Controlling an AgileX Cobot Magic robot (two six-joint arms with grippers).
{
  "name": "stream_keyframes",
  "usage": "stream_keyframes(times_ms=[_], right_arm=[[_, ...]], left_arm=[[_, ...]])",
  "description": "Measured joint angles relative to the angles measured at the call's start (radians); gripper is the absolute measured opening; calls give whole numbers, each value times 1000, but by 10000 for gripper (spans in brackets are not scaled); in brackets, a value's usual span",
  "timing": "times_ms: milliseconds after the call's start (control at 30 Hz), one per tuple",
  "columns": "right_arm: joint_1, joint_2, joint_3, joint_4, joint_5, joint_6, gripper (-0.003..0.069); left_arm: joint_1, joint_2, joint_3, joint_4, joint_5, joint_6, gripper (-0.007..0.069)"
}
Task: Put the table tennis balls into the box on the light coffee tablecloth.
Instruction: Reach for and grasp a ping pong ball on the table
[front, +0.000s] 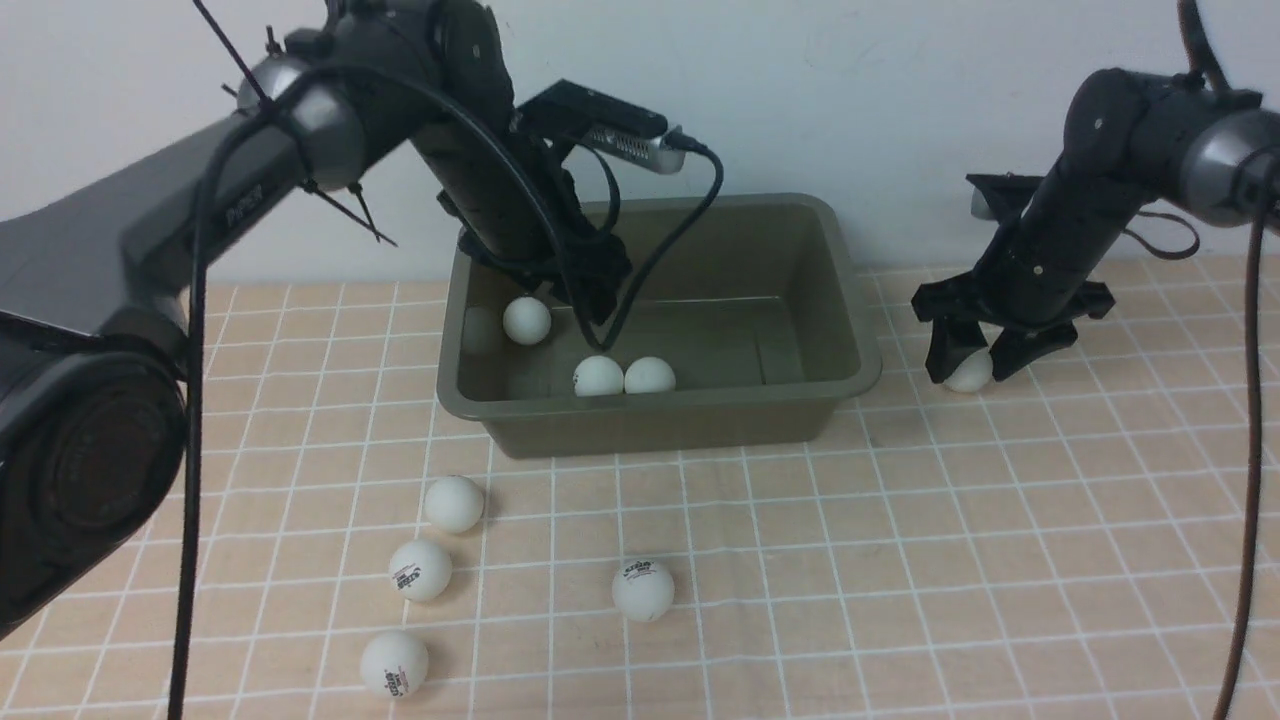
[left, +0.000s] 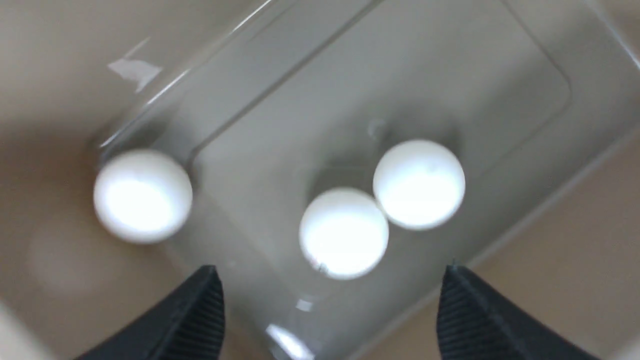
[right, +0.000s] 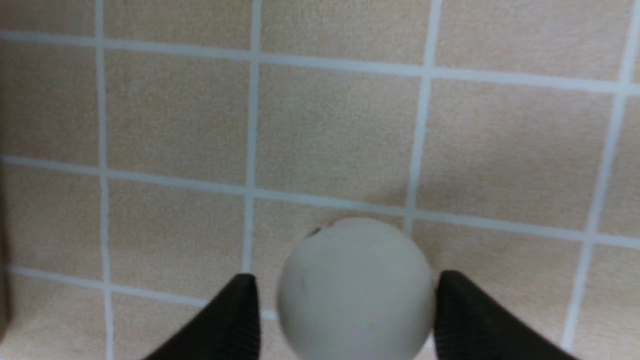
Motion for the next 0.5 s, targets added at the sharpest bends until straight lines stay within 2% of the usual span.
stream_keyframes(times_ms=[33, 233, 333, 500], right_arm=[[1, 3, 0, 1, -1, 0, 364], [1, 3, 0, -3, -6, 0, 361], [1, -5, 0, -3, -6, -1, 361], [1, -75, 0, -11, -4, -1, 361]], left_arm=[[0, -12, -19, 14, 37, -5, 477], [31, -121, -53, 75, 109, -45, 477], [92, -183, -27, 79, 112, -69, 470], [213, -267, 165, 46, 112, -74, 425]])
